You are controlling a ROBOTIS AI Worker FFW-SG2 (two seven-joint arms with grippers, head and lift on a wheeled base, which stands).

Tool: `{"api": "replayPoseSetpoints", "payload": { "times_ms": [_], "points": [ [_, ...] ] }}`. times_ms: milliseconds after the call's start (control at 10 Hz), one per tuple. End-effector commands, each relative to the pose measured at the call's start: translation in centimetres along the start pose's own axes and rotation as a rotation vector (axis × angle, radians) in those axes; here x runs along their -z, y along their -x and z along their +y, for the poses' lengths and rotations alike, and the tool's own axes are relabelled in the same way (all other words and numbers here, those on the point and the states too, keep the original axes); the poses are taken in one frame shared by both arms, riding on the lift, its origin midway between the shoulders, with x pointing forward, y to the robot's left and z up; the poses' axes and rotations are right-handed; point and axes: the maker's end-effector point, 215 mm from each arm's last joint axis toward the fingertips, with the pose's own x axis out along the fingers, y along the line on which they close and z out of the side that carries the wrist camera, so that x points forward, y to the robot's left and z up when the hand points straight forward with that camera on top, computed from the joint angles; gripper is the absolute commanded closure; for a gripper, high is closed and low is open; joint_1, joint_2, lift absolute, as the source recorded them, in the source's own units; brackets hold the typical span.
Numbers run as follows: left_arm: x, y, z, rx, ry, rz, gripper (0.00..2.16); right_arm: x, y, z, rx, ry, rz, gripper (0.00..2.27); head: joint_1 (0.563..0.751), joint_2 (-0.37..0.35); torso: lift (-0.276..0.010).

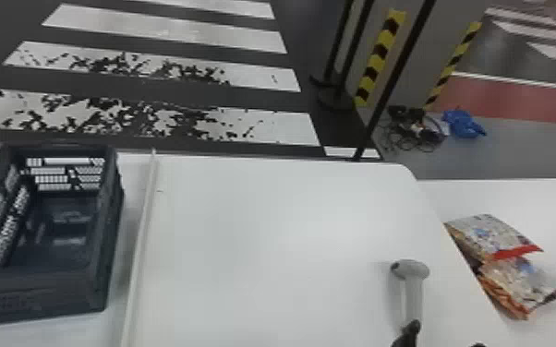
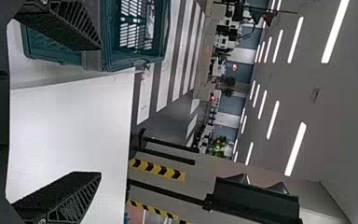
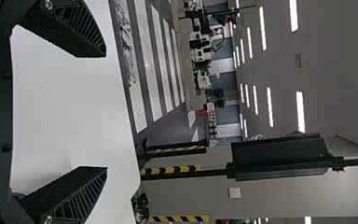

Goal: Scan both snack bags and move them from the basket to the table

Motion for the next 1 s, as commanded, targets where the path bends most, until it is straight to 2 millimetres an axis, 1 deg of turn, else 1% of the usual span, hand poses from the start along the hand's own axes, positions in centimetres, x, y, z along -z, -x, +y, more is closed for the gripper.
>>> {"api": "replayPoseSetpoints", "payload": {
  "times_ms": [0,300,500,900],
  "points": [
    [0.19,0.02,0.19,-0.004,0.0,0.003,0.03,0.11,0.05,-0.03,0.0,0.0,0.002,0.06,0.695,-0.243,-0.098],
    [0.29,0.02,0.25,-0.005,0.0,0.003,0.03,-0.02,0.22,-0.15,0.001,0.0,-0.011,0.07,0.695,-0.241,-0.098],
    [0.24,-0.02,0.23,-0.003,0.001,0.001,0.03,-0.5,0.25,-0.17,0.001,-0.002,-0.027,0.08,0.695,-0.242,-0.098],
    [0.12,-0.16,0.29,-0.003,-0.001,-0.005,0.03,-0.51,0.41,-0.26,0.0,-0.002,-0.037,0.08,0.695,-0.246,-0.098]
  ]
}}
